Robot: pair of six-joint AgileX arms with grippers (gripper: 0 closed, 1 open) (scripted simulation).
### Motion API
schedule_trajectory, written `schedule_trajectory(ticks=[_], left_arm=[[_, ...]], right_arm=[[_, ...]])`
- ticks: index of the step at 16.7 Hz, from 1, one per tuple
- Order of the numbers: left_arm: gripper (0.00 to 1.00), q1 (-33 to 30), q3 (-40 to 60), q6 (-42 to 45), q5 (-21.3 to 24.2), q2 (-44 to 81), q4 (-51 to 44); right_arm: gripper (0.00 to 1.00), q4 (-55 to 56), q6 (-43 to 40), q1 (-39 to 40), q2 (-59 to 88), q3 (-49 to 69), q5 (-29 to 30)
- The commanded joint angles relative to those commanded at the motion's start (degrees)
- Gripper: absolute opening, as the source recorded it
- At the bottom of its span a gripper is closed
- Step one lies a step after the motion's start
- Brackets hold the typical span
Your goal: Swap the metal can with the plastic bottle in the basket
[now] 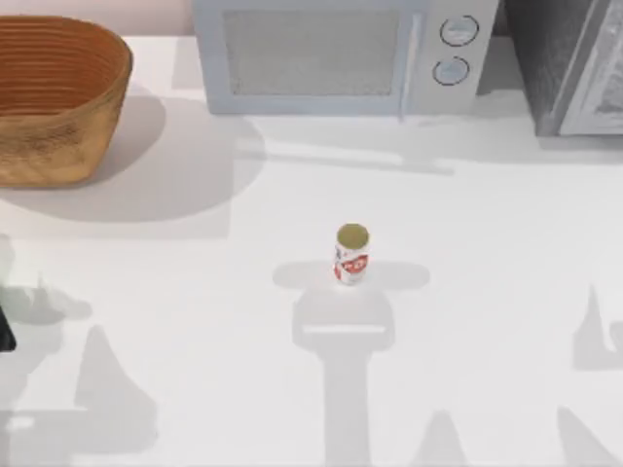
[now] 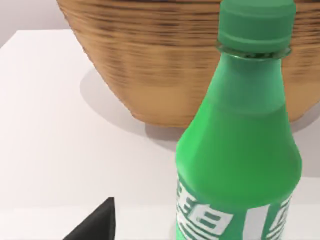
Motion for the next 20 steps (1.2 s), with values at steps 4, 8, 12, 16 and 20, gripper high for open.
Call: schedule_trajectory(ticks=[4,8,12,16,20], left_arm=[[1.0,2.0,-0.2,0.4,1.7,8.0,6.6],[1.0,2.2,-0.3,0.4,1.8,8.6,7.1],[1.0,0.3,2.1,0.0,0.0,9.5,5.5],[1.0,-4.0,10.4,-1.1,-4.2,12.5,1.6],[1.0,-5.5,12.2,-1.4,-5.6,13.5,0.3]], right_arm=[[1.0,0.0,0.0,0.0,0.0,0.0,0.0],[1.0,0.0,0.0,0.0,0.0,0.0,0.0],[1.0,0.0,0.0,0.0,0.0,0.0,0.0],[1.0,0.0,0.0,0.0,0.0,0.0,0.0],[1.0,0.0,0.0,0.0,0.0,0.0,0.0]])
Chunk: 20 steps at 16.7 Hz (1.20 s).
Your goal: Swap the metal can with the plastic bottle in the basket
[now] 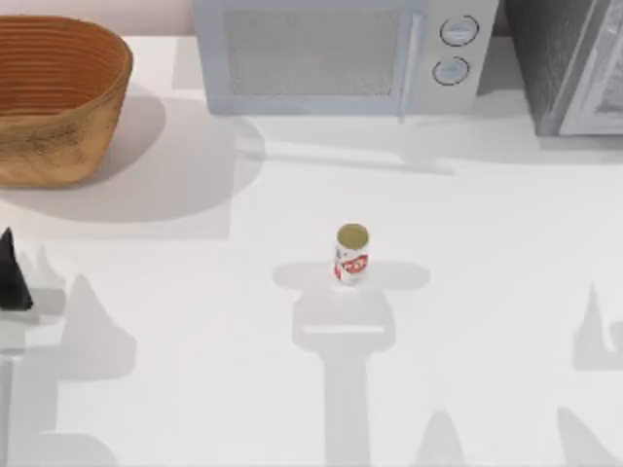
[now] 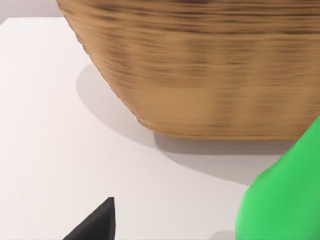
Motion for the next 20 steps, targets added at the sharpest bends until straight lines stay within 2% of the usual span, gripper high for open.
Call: schedule_trajectory(ticks=[1,14,20], left_arm=[[1.0,0.0,0.0,0.0,0.0,0.0,0.0],[0.02,0.0,0.0,0.0,0.0,0.0,0.0],[0.0,0.0,0.0,0.0,0.0,0.0,0.0]], right_arm=[[1.0,0.0,0.0,0.0,0.0,0.0,0.0],[1.0,0.0,0.0,0.0,0.0,0.0,0.0],[1.0,0.0,0.0,0.0,0.0,0.0,0.0]])
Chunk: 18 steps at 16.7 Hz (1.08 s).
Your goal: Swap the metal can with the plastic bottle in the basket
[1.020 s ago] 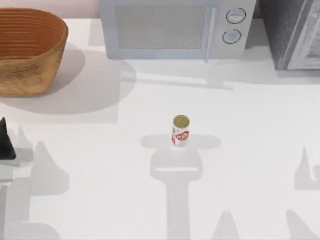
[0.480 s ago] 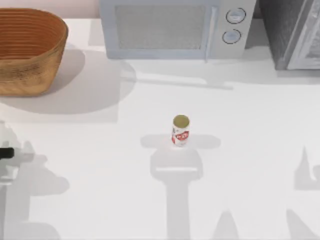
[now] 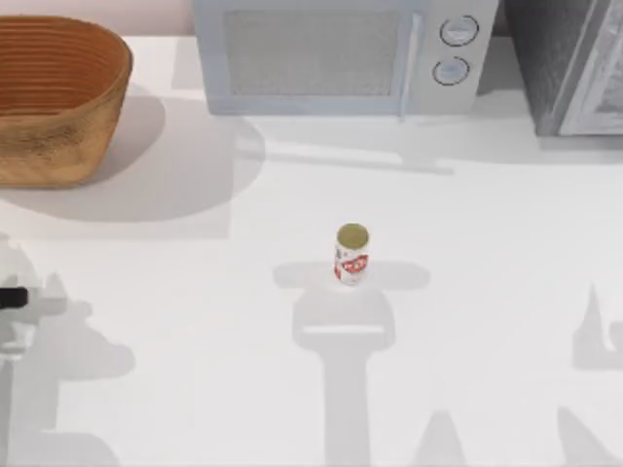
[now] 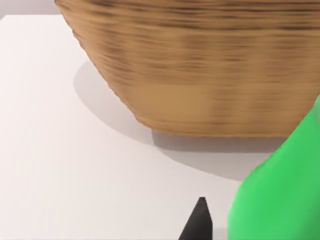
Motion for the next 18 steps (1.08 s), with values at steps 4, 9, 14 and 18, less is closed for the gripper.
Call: schedule_trajectory(ticks=[4,9,14,18], left_arm=[[0.0,0.1,0.0,0.1,0.0,-0.1,0.0],[0.0,5.0,6.7,3.5,1.3,-9.1,-7.1],[0.0,7.0,21.9,6.8,0.9,-24.4,-28.5],[0.0,3.1,34.5,5.8,-2.4,-31.6,-52.1]], right_arm=[[1.0,0.0,0.0,0.0,0.0,0.0,0.0],[1.0,0.0,0.0,0.0,0.0,0.0,0.0],[1.0,0.0,0.0,0.0,0.0,0.0,0.0],[1.0,0.0,0.0,0.0,0.0,0.0,0.0]])
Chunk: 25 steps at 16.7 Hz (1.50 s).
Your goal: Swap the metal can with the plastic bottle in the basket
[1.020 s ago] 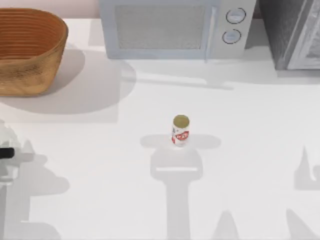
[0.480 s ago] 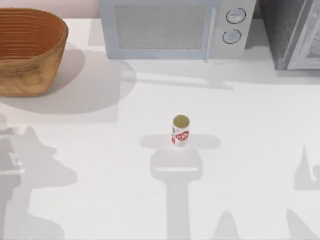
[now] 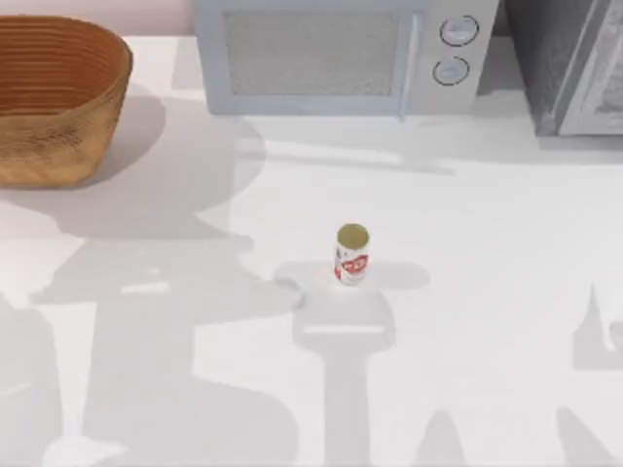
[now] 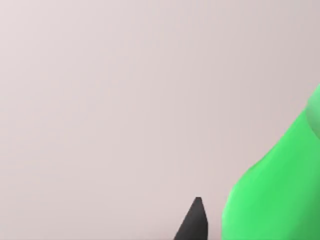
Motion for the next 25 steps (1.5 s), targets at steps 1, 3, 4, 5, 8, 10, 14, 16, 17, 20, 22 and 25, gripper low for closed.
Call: schedule_trajectory(ticks=[1,3,4,5,8,10,14,16,17,20,22,25], left_arm=[[0.0,-1.6,2.9,-0.7,-1.2,-0.7,-5.5],[0.0,-5.4,8.1,-2.6,-3.8,-1.4,-15.1],[0.0,-7.3,10.4,-3.6,-5.1,-1.3,-19.0],[0.0,-9.2,12.5,-4.7,-6.4,-1.0,-22.3],[0.0,-14.0,16.9,-7.4,-9.4,0.4,-28.8],[0.0,-15.2,17.9,-8.0,-10.2,1.0,-30.1],[0.0,-15.0,17.7,-7.9,-10.1,0.8,-30.0],[0.0,-15.2,18.5,-7.9,-10.2,1.8,-29.1],[0.0,-15.3,19.1,-8.0,-10.3,3.2,-27.9],[0.0,-15.8,20.3,-8.1,-10.6,10.1,-24.4],[0.0,-16.0,21.3,-8.2,-10.8,13.0,-21.8],[0.0,-16.2,21.7,-8.2,-11.0,13.7,-21.2]], right_arm=[[1.0,0.0,0.0,0.0,0.0,0.0,0.0],[1.0,0.0,0.0,0.0,0.0,0.0,0.0],[1.0,0.0,0.0,0.0,0.0,0.0,0.0],[1.0,0.0,0.0,0.0,0.0,0.0,0.0],[1.0,0.0,0.0,0.0,0.0,0.0,0.0],[1.0,0.0,0.0,0.0,0.0,0.0,0.0],[1.0,0.0,0.0,0.0,0.0,0.0,0.0],[1.0,0.0,0.0,0.0,0.0,0.0,0.0],[1.0,0.0,0.0,0.0,0.0,0.0,0.0],[1.0,0.0,0.0,0.0,0.0,0.0,0.0],[1.0,0.0,0.0,0.0,0.0,0.0,0.0],[1.0,0.0,0.0,0.0,0.0,0.0,0.0]])
